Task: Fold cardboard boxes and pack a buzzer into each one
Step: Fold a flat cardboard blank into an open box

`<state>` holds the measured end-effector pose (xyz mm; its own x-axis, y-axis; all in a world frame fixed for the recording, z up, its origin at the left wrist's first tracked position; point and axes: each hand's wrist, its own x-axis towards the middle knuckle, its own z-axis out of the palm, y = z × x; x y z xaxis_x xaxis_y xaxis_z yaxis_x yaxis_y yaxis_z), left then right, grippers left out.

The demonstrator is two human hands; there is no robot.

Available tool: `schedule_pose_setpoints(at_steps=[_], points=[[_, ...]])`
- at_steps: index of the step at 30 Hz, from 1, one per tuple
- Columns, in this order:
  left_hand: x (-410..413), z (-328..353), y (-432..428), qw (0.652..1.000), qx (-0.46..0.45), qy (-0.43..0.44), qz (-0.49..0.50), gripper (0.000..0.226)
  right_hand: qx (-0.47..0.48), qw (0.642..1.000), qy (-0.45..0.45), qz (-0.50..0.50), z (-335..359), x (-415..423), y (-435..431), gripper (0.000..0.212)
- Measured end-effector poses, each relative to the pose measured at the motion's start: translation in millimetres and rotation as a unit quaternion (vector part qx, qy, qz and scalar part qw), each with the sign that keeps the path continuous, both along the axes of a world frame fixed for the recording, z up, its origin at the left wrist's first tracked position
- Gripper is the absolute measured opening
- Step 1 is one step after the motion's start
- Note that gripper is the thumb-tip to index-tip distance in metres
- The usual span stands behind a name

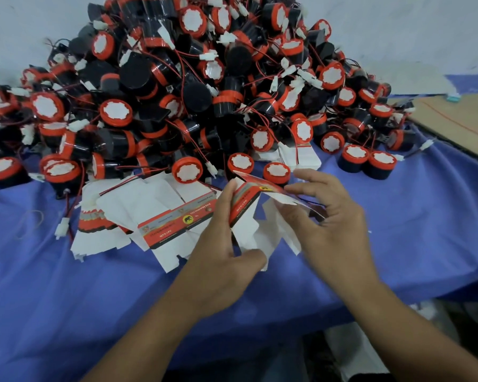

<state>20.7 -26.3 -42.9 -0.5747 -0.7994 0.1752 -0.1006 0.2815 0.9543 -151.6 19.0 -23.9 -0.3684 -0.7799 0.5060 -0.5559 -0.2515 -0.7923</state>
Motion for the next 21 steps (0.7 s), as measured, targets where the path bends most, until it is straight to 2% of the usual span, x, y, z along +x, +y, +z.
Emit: schedule_pose_setpoints(at_steps=[2,5,7,9,10,12,13,18,21], points=[[-4.1,1.0,-0.4,0.999,0.017,0.029,0.019,0.093,0.007,0.993,-0.120,0.005,-3.5,7.3,0.4,0.044],[-6.8,2.9,0.0,0.998,0.016,0.054,0.030,0.085,0.033,0.952,-0.305,-0.007,-6.2,16.4,-1.6,0.076],[-9.4,2.2,3.5,0.997,0.019,0.069,0.035,0.083,0.038,0.902,-0.430,0.020,-8.5,20.8,-3.6,0.088],[-13.0,0.4,7.3,0.996,0.021,0.074,0.040,0.084,0.042,0.849,-0.520,0.079,-11.0,22.9,-4.8,0.080],[-13.8,-0.5,7.7,0.996,0.024,0.077,0.044,0.085,0.044,0.844,-0.523,0.109,-10.3,24.4,-4.4,0.070],[-12.7,-0.9,5.3,0.995,0.036,0.080,0.046,0.089,0.046,0.856,-0.493,0.147,-9.5,23.8,-5.4,0.048],[-10.9,-0.8,3.1,0.995,0.041,0.075,0.041,0.091,0.041,0.866,-0.473,0.157,-9.3,21.4,-6.4,0.045],[0.6,0.0,-6.5,0.997,0.048,0.050,-0.039,0.101,0.015,0.941,-0.296,0.162,-7.7,13.0,-5.8,0.055],[1.0,2.7,-7.4,0.999,-0.027,0.017,0.020,0.078,0.026,0.972,-0.193,0.128,-12.9,12.6,-6.0,0.052]])
